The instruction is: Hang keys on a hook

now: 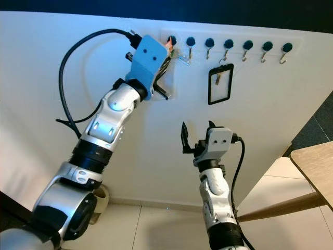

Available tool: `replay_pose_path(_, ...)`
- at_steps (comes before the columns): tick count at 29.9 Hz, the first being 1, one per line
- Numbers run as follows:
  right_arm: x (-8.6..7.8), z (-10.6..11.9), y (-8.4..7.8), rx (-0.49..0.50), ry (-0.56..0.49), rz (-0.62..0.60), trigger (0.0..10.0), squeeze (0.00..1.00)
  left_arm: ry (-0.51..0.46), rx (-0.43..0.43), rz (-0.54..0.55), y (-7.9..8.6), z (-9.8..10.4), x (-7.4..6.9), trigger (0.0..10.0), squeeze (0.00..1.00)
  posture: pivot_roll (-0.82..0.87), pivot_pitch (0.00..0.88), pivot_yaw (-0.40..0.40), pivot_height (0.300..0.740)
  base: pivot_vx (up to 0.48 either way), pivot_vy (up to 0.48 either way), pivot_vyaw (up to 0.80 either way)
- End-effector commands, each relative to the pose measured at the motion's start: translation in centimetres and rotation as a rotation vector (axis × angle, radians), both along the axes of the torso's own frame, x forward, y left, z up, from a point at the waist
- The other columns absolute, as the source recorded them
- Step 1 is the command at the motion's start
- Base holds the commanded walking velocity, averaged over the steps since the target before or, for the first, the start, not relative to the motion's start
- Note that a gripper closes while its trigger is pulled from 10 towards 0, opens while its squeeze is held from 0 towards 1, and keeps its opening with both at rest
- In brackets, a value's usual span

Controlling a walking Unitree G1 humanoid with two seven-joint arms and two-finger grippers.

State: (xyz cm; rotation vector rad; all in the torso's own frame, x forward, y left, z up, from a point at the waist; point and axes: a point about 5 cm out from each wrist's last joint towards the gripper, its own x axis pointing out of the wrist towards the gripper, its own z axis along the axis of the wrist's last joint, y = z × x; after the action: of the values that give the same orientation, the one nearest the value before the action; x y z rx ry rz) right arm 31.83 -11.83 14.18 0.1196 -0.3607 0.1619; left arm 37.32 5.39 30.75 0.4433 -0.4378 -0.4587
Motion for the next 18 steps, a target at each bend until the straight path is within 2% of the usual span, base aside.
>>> replay_pose_path(1, -0.2, -0.1, 0.3, -0.005, 0.004, 0.015, 10.0, 0.0, 0.015, 0.024, 0.018, 0.5, -0.6, 0.1, 10.0, 0.0, 0.01, 0.093, -0.019, 0.74, 0.0, 0.0, 0.0)
replay_pose_path(6, -0.2, 0.0, 0.3, -0.004, 0.002, 0.015, 10.0, 0.0, 0.038, 0.047, 0.03, 0.7, -1.1, 0.1, 10.0, 0.0, 0.02, 0.095, -0.018, 0.74, 0.0, 0.0, 0.0)
replay_pose_path(9, -0.2, 0.0, 0.3, -0.004, 0.002, 0.014, 10.0, 0.0, 0.022, 0.03, 0.037, 0.8, -0.8, 0.1, 10.0, 0.0, 0.02, 0.096, -0.019, 0.74, 0.0, 0.0, 0.0)
replay_pose_path(10, -0.2, 0.0, 0.3, -0.004, 0.002, 0.013, 10.0, 0.0, -0.007, 0.004, 0.045, 1.0, -0.3, 0.0, 10.0, 0.0, 0.02, 0.096, -0.019, 0.74, 0.0, 0.0, 0.0)
replay_pose_path(11, -0.2, 0.0, 0.3, -0.004, 0.001, 0.011, 10.0, 0.0, -0.091, -0.069, 0.033, 1.1, 1.3, -0.3, 10.0, 0.0, 0.02, 0.1, -0.019, 0.74, 0.0, 0.0, 0.0)
replay_pose_path(13, -0.1, 0.0, 0.3, -0.003, 0.001, 0.01, 10.0, 0.0, -0.117, -0.092, 0.024, 1.1, 1.8, -0.5, 10.0, 0.0, 0.02, 0.1, -0.019, 0.74, 0.0, 0.0, 0.0)
replay_pose_path(18, -0.1, 0.0, 0.2, -0.002, 0.001, 0.009, 10.0, 0.0, -0.244, -0.244, -0.08, 1.0, 4.3, -1.9, 10.0, 0.0, 0.02, 0.103, -0.017, 0.74, 0.0, 0.0, 0.0)
